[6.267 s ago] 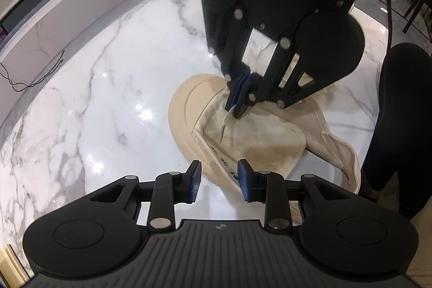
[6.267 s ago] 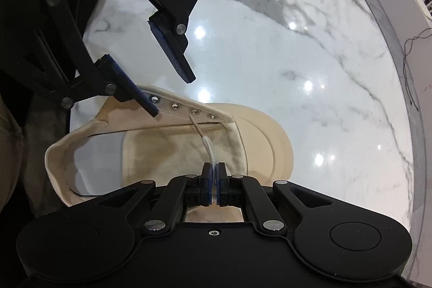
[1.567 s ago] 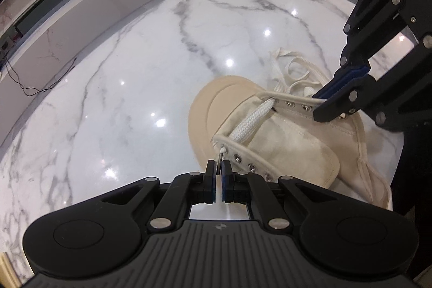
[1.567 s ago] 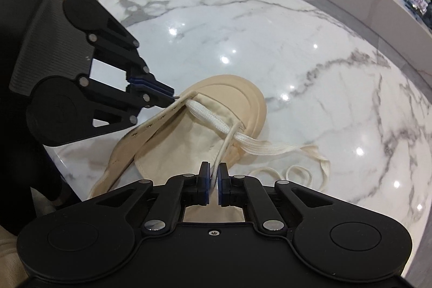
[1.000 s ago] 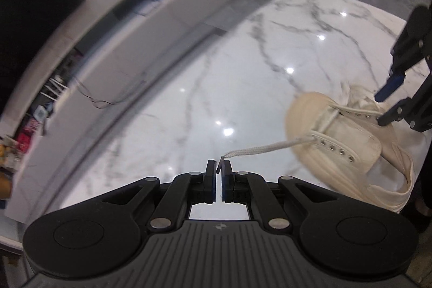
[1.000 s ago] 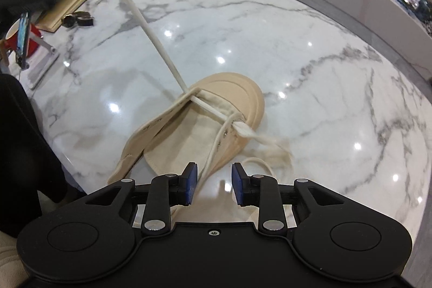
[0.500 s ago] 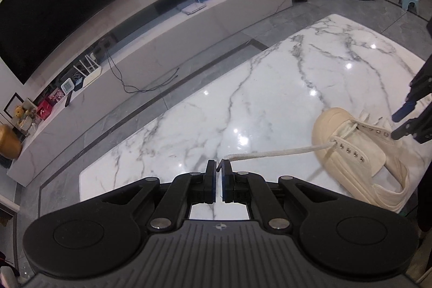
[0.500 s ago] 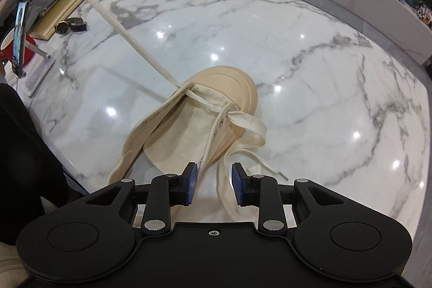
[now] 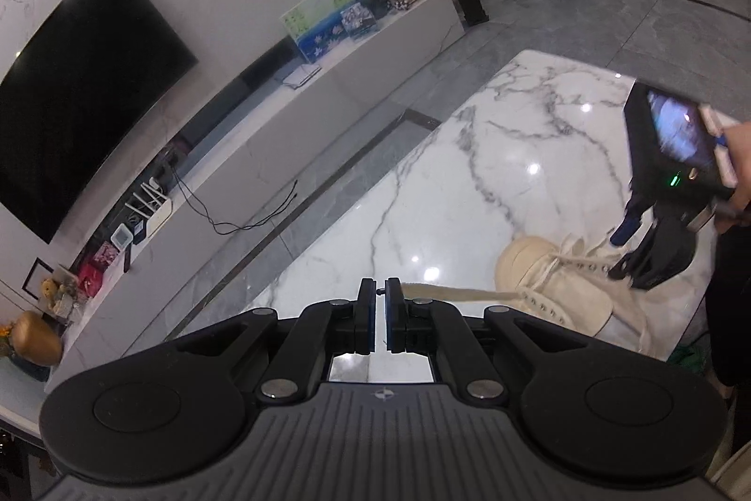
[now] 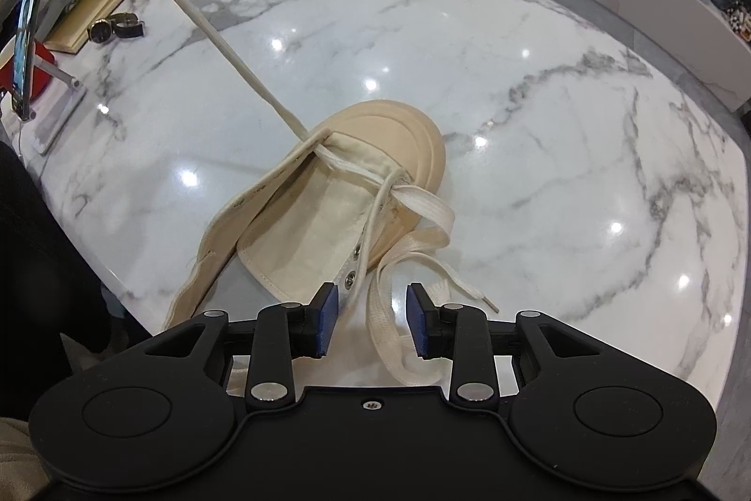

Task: Lace up shoes with both hands
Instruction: 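Pull the white lace through the eyelet and away with the left gripper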

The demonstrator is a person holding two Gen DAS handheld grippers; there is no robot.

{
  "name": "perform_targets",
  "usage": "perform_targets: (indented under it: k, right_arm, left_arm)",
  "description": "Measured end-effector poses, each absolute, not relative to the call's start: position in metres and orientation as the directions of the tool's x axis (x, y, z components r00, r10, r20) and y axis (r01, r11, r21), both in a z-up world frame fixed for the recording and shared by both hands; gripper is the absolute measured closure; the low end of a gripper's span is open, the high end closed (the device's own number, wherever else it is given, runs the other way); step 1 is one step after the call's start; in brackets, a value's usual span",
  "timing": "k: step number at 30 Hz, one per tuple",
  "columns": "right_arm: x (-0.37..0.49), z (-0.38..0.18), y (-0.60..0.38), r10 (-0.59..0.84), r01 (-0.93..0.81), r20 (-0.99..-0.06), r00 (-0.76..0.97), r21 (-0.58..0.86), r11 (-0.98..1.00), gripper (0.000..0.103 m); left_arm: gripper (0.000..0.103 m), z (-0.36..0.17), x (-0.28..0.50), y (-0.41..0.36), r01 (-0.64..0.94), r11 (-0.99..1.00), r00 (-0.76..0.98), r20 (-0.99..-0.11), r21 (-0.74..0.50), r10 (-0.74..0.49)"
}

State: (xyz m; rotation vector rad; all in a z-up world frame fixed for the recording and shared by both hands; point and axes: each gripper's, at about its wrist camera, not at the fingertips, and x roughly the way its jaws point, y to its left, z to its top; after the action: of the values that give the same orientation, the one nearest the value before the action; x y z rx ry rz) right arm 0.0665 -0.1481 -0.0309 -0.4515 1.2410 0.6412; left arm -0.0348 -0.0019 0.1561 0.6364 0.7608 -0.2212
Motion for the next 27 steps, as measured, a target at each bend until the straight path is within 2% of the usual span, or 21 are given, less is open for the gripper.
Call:
perform_targets:
  k: [4, 8, 19, 27]
  right_arm:
    - [0.067, -0.034, -0.149, 0.202, -0.667, -0.962, 0.184, 0.029, 0.744, 0.070]
    - [0.069, -0.035, -0.150, 0.210, -0.670, -0.962, 0.177, 0.039, 0.742, 0.070]
    - [0.066, -0.032, -0.146, 0.193, -0.701, -0.965, 0.178, 0.013, 0.713, 0.069]
    - [0.062, -0.031, -0.144, 0.201, -0.721, -0.962, 0.186, 0.005, 0.693, 0.067]
  left_arm:
    - [0.100, 0.167, -0.036, -0.011, 0.378, 0.743, 0.748, -0.655, 0.552, 0.106]
    - [0.100, 0.186, -0.042, -0.023, 0.374, 0.715, 0.768, -0.630, 0.591, 0.119]
    - [0.100, 0.213, -0.060, -0.052, 0.389, 0.659, 0.789, -0.603, 0.644, 0.123]
    - [0.099, 0.273, -0.080, -0.066, 0.339, 0.654, 0.848, -0.521, 0.676, 0.099]
